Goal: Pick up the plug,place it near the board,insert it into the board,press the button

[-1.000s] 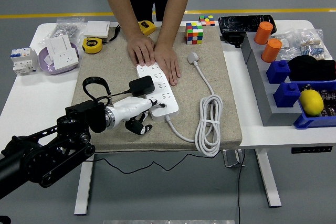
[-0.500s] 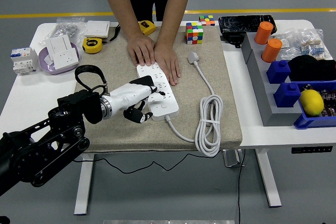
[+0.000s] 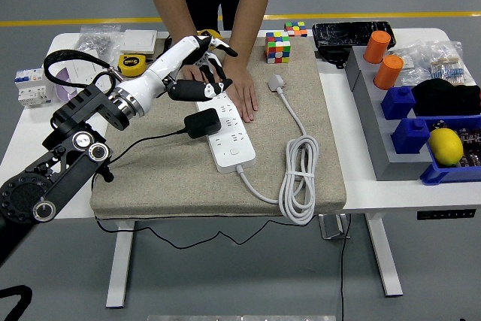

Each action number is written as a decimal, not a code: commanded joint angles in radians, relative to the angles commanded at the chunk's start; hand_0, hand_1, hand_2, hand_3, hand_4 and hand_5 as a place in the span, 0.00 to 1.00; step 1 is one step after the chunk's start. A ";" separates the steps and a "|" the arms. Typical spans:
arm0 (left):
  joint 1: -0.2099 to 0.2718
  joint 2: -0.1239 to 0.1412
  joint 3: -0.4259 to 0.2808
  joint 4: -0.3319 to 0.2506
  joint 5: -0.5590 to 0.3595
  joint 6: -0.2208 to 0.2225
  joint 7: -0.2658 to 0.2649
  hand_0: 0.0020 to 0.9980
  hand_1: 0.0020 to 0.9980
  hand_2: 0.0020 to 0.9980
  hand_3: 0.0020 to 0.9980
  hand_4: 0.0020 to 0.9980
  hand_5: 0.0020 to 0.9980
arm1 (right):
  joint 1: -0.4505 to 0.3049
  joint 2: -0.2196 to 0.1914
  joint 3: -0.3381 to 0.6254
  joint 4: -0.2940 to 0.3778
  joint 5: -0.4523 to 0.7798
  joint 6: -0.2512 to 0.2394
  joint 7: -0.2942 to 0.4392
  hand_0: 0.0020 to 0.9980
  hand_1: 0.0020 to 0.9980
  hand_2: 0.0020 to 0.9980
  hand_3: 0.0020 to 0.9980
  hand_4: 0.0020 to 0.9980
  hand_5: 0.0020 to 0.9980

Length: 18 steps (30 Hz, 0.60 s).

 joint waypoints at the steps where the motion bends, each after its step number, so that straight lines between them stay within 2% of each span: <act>1: -0.003 -0.003 -0.005 0.022 -0.046 0.005 -0.003 0.73 0.84 0.80 0.78 0.97 0.22 | -0.001 0.000 0.000 0.000 -0.001 0.000 -0.001 0.96 0.90 0.84 0.84 1.00 0.91; 3: -0.007 -0.013 -0.022 0.081 -0.130 0.017 -0.009 0.73 0.84 0.80 0.78 0.97 0.22 | -0.003 0.000 0.003 0.000 -0.004 0.000 -0.003 0.96 0.90 0.84 0.84 1.00 0.91; 4: -0.007 -0.016 -0.028 0.100 -0.167 0.019 -0.009 0.86 0.93 0.87 0.82 0.95 0.19 | -0.003 -0.001 0.002 0.000 -0.004 0.000 -0.003 0.96 0.90 0.84 0.85 1.00 0.91; 6: -0.007 -0.025 -0.040 0.146 -0.214 0.021 -0.007 0.86 0.93 0.87 0.82 0.95 0.19 | -0.005 -0.001 0.001 0.000 -0.005 0.000 -0.003 0.96 0.90 0.84 0.85 1.00 0.91; 9: -0.013 -0.036 -0.053 0.215 -0.182 0.016 -0.002 0.86 0.93 0.87 0.82 0.95 0.19 | -0.006 -0.001 0.000 0.000 -0.007 0.000 -0.004 0.96 0.90 0.84 0.85 1.00 0.91; 11: -0.015 -0.039 -0.057 0.259 -0.124 0.014 0.001 0.87 0.92 0.86 0.82 0.94 0.18 | -0.006 -0.002 -0.004 0.000 -0.006 0.002 -0.003 0.96 0.90 0.84 0.85 1.00 0.91; 18: -0.026 -0.033 -0.014 0.324 0.099 0.015 0.006 0.87 0.90 0.84 0.81 0.93 0.15 | -0.005 -0.007 -0.008 0.000 -0.005 0.001 -0.003 0.96 0.90 0.84 0.85 1.00 0.91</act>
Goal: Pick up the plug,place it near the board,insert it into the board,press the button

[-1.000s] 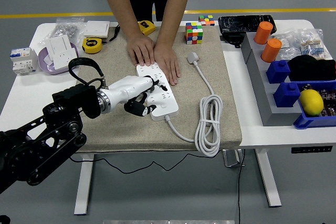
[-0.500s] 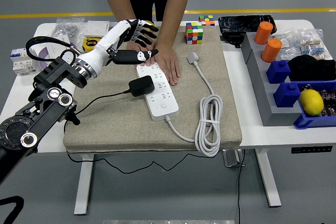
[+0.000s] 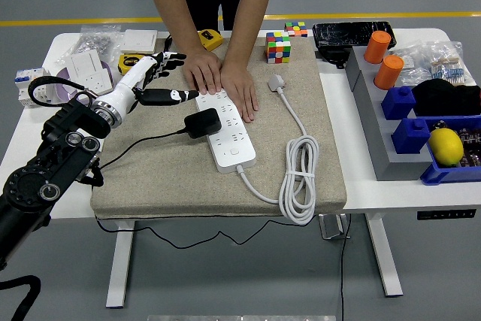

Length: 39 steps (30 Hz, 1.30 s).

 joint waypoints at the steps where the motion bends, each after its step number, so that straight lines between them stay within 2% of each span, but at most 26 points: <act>1: -0.002 0.001 0.010 0.005 0.024 0.001 0.000 0.87 0.90 0.84 0.81 0.93 0.15 | 0.000 0.000 0.000 0.000 0.000 0.000 0.000 0.96 0.90 0.84 0.85 1.00 0.91; 7: -0.031 0.003 0.115 0.055 0.142 -0.015 0.002 0.86 0.90 0.83 0.81 0.95 0.16 | 0.002 -0.002 -0.003 0.000 0.003 0.001 -0.001 0.96 0.90 0.84 0.85 1.00 0.91; 15: -0.050 -0.013 0.190 0.070 0.121 -0.027 -0.001 0.86 0.90 0.83 0.81 0.96 0.17 | 0.005 -0.002 -0.005 0.000 0.003 0.001 -0.001 0.96 0.90 0.84 0.85 1.00 0.91; 21: -0.070 -0.036 0.213 0.105 0.112 0.009 -0.018 0.86 0.90 0.83 0.81 0.97 0.18 | 0.010 -0.002 -0.008 0.000 0.006 0.000 0.000 0.96 0.90 0.84 0.85 1.00 0.91; 24: -0.087 -0.046 0.222 0.140 0.119 0.026 -0.026 0.83 0.87 0.80 0.80 0.96 0.18 | 0.012 -0.003 -0.009 0.000 0.005 0.001 0.000 0.96 0.90 0.84 0.85 1.00 0.91; 27: -0.095 -0.049 0.226 0.159 0.122 0.036 -0.029 0.83 0.87 0.80 0.80 0.96 0.18 | 0.012 -0.003 -0.008 0.000 0.003 0.001 0.000 0.96 0.90 0.84 0.85 1.00 0.91; 28: -0.096 -0.050 0.227 0.163 0.124 0.038 -0.030 0.78 0.84 0.77 0.78 0.97 0.19 | 0.012 -0.003 -0.007 0.000 0.002 0.000 -0.001 0.96 0.90 0.84 0.85 1.00 0.90; 33: -0.100 -0.053 0.238 0.194 0.143 0.049 -0.033 0.78 0.84 0.77 0.78 0.97 0.19 | 0.012 -0.002 -0.006 0.000 0.002 0.000 -0.001 0.96 0.90 0.84 0.85 1.00 0.90; 34: -0.100 -0.053 0.241 0.199 0.147 0.052 -0.033 0.70 0.76 0.69 0.68 0.96 0.19 | 0.012 -0.002 -0.006 0.000 0.001 0.000 -0.001 0.96 0.90 0.84 0.85 1.00 0.90; 39: -0.100 -0.054 0.247 0.214 0.168 0.059 -0.031 0.70 0.76 0.69 0.68 0.96 0.19 | 0.015 -0.002 -0.005 0.000 0.002 0.001 0.000 0.96 0.90 0.84 0.85 1.00 0.90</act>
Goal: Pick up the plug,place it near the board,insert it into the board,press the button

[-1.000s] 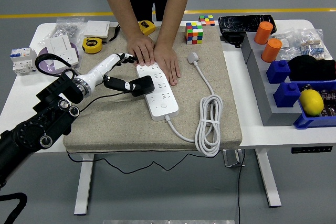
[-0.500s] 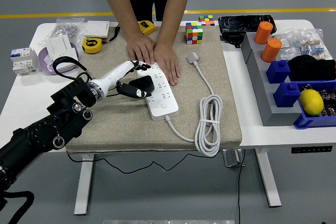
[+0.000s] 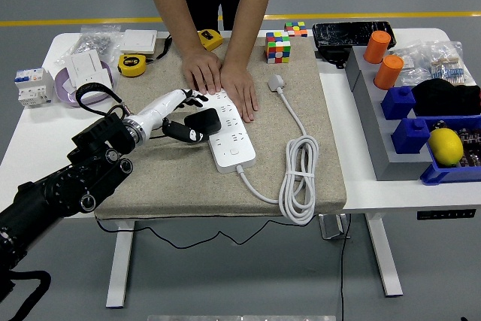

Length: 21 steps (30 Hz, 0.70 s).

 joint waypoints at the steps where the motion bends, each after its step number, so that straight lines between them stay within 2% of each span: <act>1: 0.001 0.000 0.001 0.002 0.006 0.003 0.000 0.65 0.72 0.64 0.65 0.94 0.21 | 0.000 0.000 0.001 0.000 0.000 0.000 0.000 0.96 0.90 0.84 0.85 1.00 0.90; 6: 0.002 -0.001 0.004 0.007 0.016 0.021 -0.002 0.65 0.72 0.64 0.65 0.94 0.21 | 0.000 0.001 0.003 0.000 -0.001 -0.001 0.000 0.96 0.90 0.84 0.85 1.00 0.90; 7: 0.003 -0.002 0.003 0.008 0.019 0.025 -0.002 0.57 0.68 0.60 0.60 0.76 0.25 | 0.000 0.001 0.002 0.000 0.000 -0.001 0.000 0.96 0.90 0.84 0.85 1.00 0.90; 12: 0.007 -0.002 0.006 0.012 0.044 0.043 -0.002 0.57 0.68 0.60 0.60 0.76 0.25 | -0.002 0.001 0.002 0.000 0.000 -0.001 0.001 0.96 0.90 0.84 0.85 1.00 0.90; 13: 0.008 -0.002 0.008 0.014 0.049 0.045 -0.002 0.46 0.57 0.57 0.57 0.63 0.22 | -0.003 0.000 0.002 0.000 0.000 -0.001 0.001 0.96 0.90 0.84 0.85 1.00 0.90; 18: 0.011 -0.001 0.010 0.014 0.068 0.051 0.000 0.46 0.57 0.57 0.57 0.63 0.22 | -0.005 -0.001 0.000 0.000 0.000 -0.001 0.001 0.96 0.90 0.84 0.85 1.00 0.90; 19: 0.012 -0.001 0.009 0.014 0.070 0.052 0.001 0.44 0.57 0.57 0.57 0.61 0.17 | -0.005 -0.001 0.000 0.000 0.000 -0.001 0.001 0.96 0.90 0.84 0.85 1.00 0.90; 21: 0.014 0.000 0.009 0.012 0.073 0.054 0.002 0.44 0.57 0.57 0.57 0.61 0.17 | -0.006 -0.001 0.000 0.000 0.001 -0.001 0.001 0.96 0.90 0.84 0.85 1.00 0.90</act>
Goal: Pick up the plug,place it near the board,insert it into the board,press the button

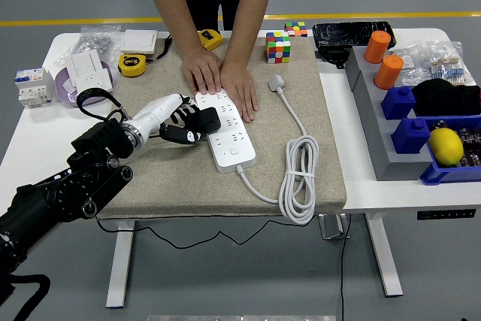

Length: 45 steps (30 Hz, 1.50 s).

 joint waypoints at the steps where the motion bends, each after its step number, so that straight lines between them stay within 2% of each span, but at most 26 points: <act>1: 0.000 0.001 0.000 0.000 0.001 0.001 0.000 0.44 0.57 0.57 0.57 0.61 0.17 | 0.000 0.000 -0.001 0.000 0.001 0.000 0.000 0.96 0.90 0.84 0.85 1.00 0.90; 13: 0.017 0.009 -0.013 -0.023 -0.009 -0.007 -0.002 0.43 0.57 0.57 0.57 0.60 0.16 | -0.003 0.001 -0.001 0.000 0.001 0.000 0.000 0.96 0.90 0.84 0.85 1.00 0.90; 23: 0.053 0.017 -0.081 -0.076 -0.055 0.004 -0.007 0.43 0.58 0.57 0.56 0.60 0.16 | -0.003 0.003 0.006 0.000 -0.001 0.000 0.000 0.96 0.90 0.84 0.85 1.00 0.90; 32: 0.117 0.053 -0.166 -0.148 -0.034 0.008 -0.003 0.43 0.58 0.57 0.56 0.60 0.16 | -0.004 0.009 0.017 0.000 0.001 -0.001 0.001 0.96 0.90 0.84 0.85 1.00 0.90; 38: 0.150 0.075 -0.199 -0.133 0.030 0.016 -0.002 0.44 0.58 0.57 0.56 0.60 0.16 | -0.006 0.011 0.022 0.000 0.002 -0.001 0.002 0.96 0.90 0.84 0.85 1.00 0.90; 45: 0.167 0.076 -0.206 -0.119 0.070 0.012 -0.001 0.45 0.59 0.57 0.56 0.61 0.17 | -0.005 0.012 0.026 0.000 -0.002 -0.001 0.002 0.96 0.90 0.84 0.85 1.00 0.90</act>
